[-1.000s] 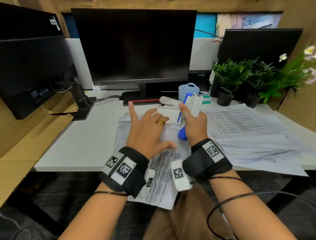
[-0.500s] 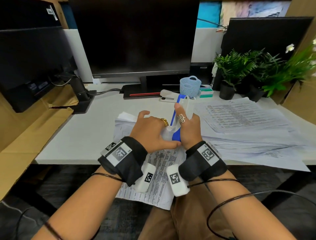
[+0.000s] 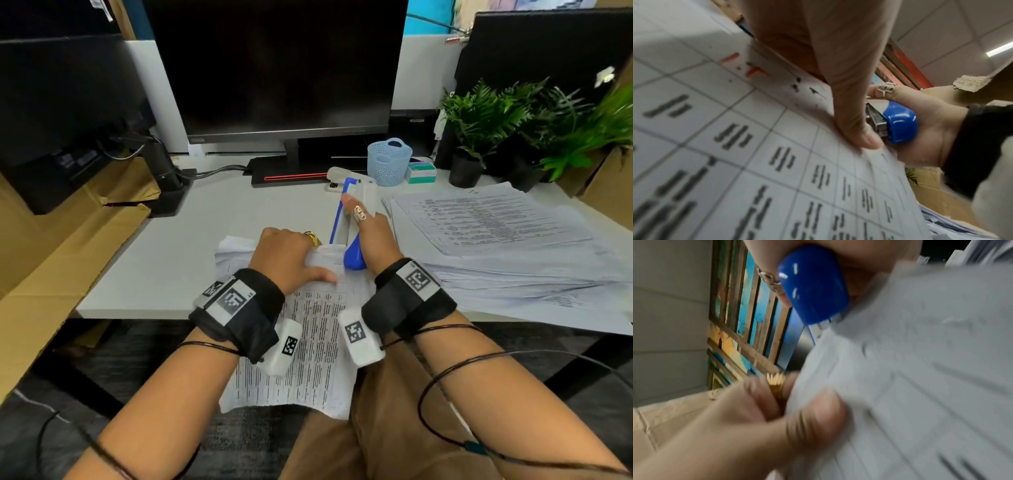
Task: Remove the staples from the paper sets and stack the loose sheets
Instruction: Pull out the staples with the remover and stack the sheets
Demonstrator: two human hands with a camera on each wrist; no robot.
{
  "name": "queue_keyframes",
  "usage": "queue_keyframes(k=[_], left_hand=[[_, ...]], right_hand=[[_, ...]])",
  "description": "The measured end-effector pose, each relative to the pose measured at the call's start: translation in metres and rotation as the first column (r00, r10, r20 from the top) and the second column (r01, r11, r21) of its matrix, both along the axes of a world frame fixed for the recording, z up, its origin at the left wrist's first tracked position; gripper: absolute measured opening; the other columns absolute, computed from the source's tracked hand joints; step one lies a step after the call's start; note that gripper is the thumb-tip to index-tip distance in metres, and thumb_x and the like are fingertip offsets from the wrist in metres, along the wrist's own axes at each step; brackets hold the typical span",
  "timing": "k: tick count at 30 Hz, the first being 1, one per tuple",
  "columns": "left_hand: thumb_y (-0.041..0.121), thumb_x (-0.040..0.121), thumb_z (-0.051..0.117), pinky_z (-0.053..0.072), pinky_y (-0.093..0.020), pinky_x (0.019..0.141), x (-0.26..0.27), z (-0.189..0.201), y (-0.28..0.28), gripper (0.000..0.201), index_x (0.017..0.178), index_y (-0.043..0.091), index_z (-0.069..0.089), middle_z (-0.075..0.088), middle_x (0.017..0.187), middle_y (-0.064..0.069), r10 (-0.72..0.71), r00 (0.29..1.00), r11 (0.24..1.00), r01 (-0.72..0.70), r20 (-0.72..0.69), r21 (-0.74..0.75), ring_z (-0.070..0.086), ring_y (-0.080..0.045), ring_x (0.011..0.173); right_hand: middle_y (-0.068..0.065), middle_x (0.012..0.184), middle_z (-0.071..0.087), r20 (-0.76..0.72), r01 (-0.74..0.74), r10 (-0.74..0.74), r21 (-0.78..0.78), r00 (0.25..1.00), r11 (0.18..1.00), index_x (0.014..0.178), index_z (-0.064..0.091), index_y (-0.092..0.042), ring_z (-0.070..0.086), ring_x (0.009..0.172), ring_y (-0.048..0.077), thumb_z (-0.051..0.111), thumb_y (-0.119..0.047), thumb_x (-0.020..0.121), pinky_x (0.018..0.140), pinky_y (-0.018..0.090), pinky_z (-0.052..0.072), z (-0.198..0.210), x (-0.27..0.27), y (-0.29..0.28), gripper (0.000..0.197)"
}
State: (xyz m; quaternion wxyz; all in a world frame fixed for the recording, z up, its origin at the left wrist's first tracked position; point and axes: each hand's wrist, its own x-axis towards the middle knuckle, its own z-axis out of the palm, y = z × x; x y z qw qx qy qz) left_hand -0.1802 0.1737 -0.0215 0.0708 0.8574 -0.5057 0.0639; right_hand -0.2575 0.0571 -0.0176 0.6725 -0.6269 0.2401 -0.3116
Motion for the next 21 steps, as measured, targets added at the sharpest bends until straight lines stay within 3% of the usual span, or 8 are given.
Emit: queue_keyframes(k=[2,3,5,7,11,14,18,21], left_hand=[[0.072,0.07,0.056,0.03,-0.03,0.082,0.008,-0.001,0.006,0.06,0.097,0.019,0.063,0.062,0.081,0.003,0.015,1.0,0.999,-0.015,-0.018,-0.033,0.058,-0.019,0.087],[0.071,0.071,0.056,0.03,-0.031,0.081,0.01,-0.003,0.009,0.059,0.099,0.02,0.063,0.063,0.083,0.002,0.016,1.0,0.999,-0.016,-0.013,-0.047,0.058,-0.019,0.087],[0.07,0.073,0.055,0.029,-0.031,0.08,0.01,-0.005,0.013,0.056,0.097,0.02,0.063,0.06,0.079,0.004,0.021,1.0,0.999,-0.021,0.0,-0.049,0.056,-0.018,0.083],[0.07,0.074,0.054,0.028,-0.03,0.079,0.009,-0.006,0.014,0.055,0.095,0.02,0.063,0.056,0.075,0.005,0.026,1.0,0.999,-0.026,0.009,-0.043,0.054,-0.017,0.079],[0.07,0.075,0.053,0.03,-0.032,0.087,0.009,-0.006,0.014,0.056,0.099,0.021,0.064,0.063,0.082,0.003,0.039,0.999,0.998,-0.038,0.011,-0.041,0.056,-0.016,0.082],[0.07,0.076,0.052,0.032,-0.033,0.089,0.008,-0.006,0.013,0.058,0.102,0.02,0.064,0.063,0.084,0.002,0.043,0.999,0.999,-0.043,0.02,-0.034,0.055,-0.016,0.082],[0.069,0.076,0.053,0.031,-0.032,0.089,0.006,-0.006,0.013,0.053,0.093,0.02,0.06,0.052,0.073,0.006,0.051,0.999,0.998,-0.051,0.012,-0.038,0.049,-0.015,0.076],[0.069,0.075,0.054,0.029,-0.032,0.088,0.004,-0.004,0.013,0.051,0.091,0.021,0.06,0.047,0.069,0.008,0.038,0.999,0.998,-0.039,-0.006,-0.047,0.045,-0.014,0.073]], right_hand=[[-0.002,0.102,0.065,0.0,0.036,-0.036,0.034,0.999,0.999,0.103,0.061,-0.02,0.06,0.089,0.01,0.053,-0.035,0.093,0.079,0.021,0.044,0.009,0.003,-0.007,0.02],[-0.005,0.095,0.063,-0.007,0.067,-0.066,0.046,0.998,0.997,0.095,0.058,-0.026,0.057,0.086,0.009,0.053,-0.037,0.092,0.083,0.024,0.044,0.014,0.003,-0.01,0.013],[-0.003,0.087,0.059,-0.051,0.097,-0.094,0.048,0.994,0.994,0.081,0.054,-0.029,0.055,0.086,0.015,0.052,-0.042,0.092,0.092,0.032,0.044,0.016,0.004,-0.013,0.017],[-0.003,0.082,0.056,-0.07,0.099,-0.095,0.043,0.993,0.994,0.077,0.05,-0.031,0.052,0.084,0.014,0.051,-0.044,0.092,0.092,0.032,0.042,0.015,0.004,-0.011,0.02],[-0.005,0.085,0.06,-0.081,0.096,-0.097,-0.011,0.992,0.995,0.087,0.057,-0.029,0.055,0.086,0.016,0.052,-0.046,0.091,0.093,0.034,0.043,0.005,0.008,-0.003,0.018],[-0.002,0.084,0.059,-0.071,0.117,-0.118,-0.017,0.99,0.993,0.083,0.055,-0.028,0.055,0.086,0.018,0.052,-0.044,0.092,0.089,0.034,0.045,0.0,0.01,0.001,0.018],[0.003,0.089,0.06,-0.037,0.147,-0.149,-0.059,0.988,0.987,0.085,0.056,-0.024,0.055,0.083,0.018,0.049,-0.039,0.094,0.075,0.026,0.045,-0.002,0.012,0.007,0.019],[0.004,0.092,0.063,-0.004,0.179,-0.179,-0.07,0.984,0.981,0.09,0.06,-0.02,0.06,0.088,0.021,0.05,-0.035,0.095,0.078,0.029,0.049,-0.004,0.016,0.01,0.018]])
